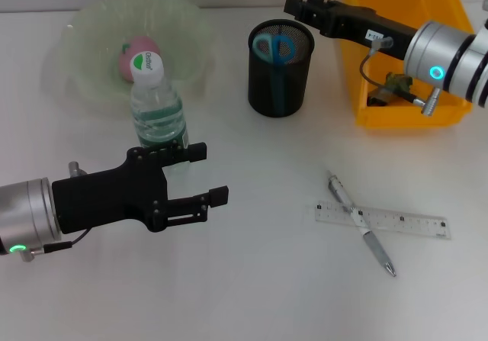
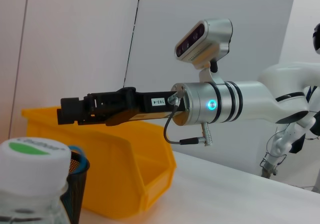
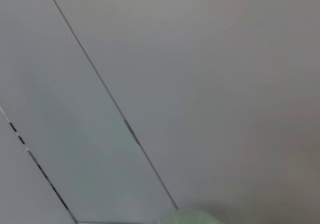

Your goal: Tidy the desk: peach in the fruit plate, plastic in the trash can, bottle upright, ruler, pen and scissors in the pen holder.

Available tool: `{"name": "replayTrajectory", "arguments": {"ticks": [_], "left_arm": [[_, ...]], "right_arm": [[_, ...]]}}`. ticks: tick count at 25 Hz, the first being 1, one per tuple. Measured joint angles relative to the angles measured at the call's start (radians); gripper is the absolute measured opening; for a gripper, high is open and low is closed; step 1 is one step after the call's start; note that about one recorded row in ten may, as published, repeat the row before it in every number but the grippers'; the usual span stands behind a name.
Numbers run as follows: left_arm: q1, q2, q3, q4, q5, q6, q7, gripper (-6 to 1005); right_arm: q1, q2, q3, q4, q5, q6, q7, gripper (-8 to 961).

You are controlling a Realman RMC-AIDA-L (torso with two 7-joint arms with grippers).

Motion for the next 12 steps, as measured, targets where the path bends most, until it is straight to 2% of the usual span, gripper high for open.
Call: {"name": "replayTrajectory", "arguments": {"ticks": [5,6,7,9,10,11,12], "left_arm": [[0.001,0.0,0.0,0.0,0.0,0.006,-0.001,795],[0.004,0.0,0.0,0.0,0.0,0.013,-0.002,795],[0.004,0.0,0.0,0.0,0.0,0.013,-0.002,795],[0.007,0.0,0.0,0.0,0.0,0.022,-0.002,795],[0.008,0.0,0.0,0.0,0.0,0.026,-0.003,795],[0.01,0.0,0.0,-0.001,0.0,0.028,-0.003,795],[0.01,0.0,0.0,-0.001,0.0,0.028,-0.003,795]], "right_arm": [[-0.065,-0.005,0.005,-0.051,0.045,-0.137,0.006,568],[-0.111,-0.008,0.002,-0.117,0.045,-0.204,0.027,589],[-0.111,-0.008,0.002,-0.117,0.045,-0.204,0.027,610],[-0.174,-0.016,-0.005,-0.214,0.019,-0.265,0.068,651],[-0.202,-0.023,-0.006,-0.263,-0.005,-0.296,0.088,672],[-0.253,-0.038,-0.006,-0.374,-0.077,-0.365,0.154,679],[-0.253,-0.038,-0.006,-0.374,-0.077,-0.365,0.154,687]]}}
